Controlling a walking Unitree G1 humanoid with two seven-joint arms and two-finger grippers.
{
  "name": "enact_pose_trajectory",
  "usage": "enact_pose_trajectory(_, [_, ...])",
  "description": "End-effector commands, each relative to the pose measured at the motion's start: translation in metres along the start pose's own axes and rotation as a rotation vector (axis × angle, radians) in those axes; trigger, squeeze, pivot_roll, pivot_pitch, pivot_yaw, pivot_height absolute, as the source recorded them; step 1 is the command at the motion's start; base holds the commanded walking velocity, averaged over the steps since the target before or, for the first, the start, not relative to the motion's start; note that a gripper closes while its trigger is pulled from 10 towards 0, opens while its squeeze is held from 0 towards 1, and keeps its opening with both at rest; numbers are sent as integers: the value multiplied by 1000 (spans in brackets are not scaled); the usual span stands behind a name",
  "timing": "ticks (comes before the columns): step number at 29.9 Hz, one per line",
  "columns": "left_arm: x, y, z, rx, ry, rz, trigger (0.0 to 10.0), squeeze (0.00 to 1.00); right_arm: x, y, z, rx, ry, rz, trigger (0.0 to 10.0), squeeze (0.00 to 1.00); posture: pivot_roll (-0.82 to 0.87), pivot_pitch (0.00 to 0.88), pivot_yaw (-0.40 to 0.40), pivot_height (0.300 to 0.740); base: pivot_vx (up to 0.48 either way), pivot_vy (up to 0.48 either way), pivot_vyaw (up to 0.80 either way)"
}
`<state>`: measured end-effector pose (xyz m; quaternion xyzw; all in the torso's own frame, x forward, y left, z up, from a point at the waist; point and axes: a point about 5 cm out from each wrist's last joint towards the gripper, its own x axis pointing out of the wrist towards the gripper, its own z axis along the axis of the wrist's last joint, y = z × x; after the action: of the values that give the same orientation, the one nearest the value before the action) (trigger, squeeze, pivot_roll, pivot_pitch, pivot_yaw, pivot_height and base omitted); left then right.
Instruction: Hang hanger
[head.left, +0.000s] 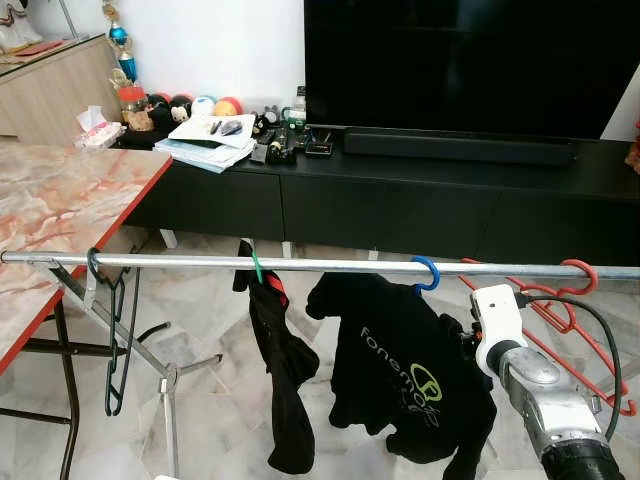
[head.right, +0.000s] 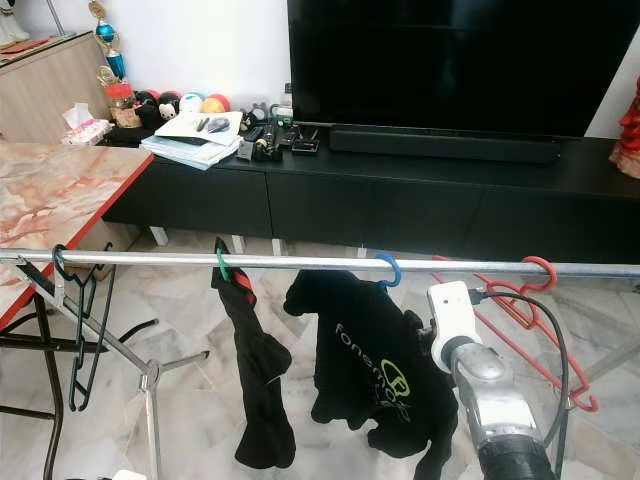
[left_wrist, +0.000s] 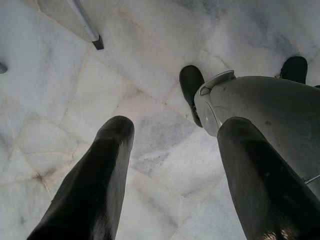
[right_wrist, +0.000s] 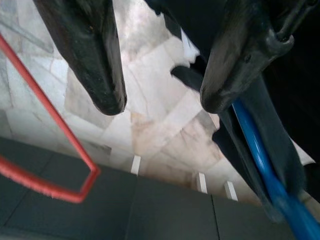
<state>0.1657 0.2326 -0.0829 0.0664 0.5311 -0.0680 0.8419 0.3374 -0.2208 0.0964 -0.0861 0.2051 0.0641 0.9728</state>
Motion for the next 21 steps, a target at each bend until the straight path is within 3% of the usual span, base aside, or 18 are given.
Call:
enact_pose_trajectory(1, [-1,2,-5,-1,25,4,10000,0,3,5,5,14,-18,26,10000,0,55,47,45,740,0,0,0])
enact_pose_trajectory(8, [-1,2,-5,1,25,2,10000,0,4,12,14,79,-88,84,10000,0,52,47,46,740,0,0,0])
enact_pose_trajectory(21, [-1,2,-5,0,24,-1,10000,0,6,18,7,48,-59,99,10000,0,56,47,46,740,0,0,0])
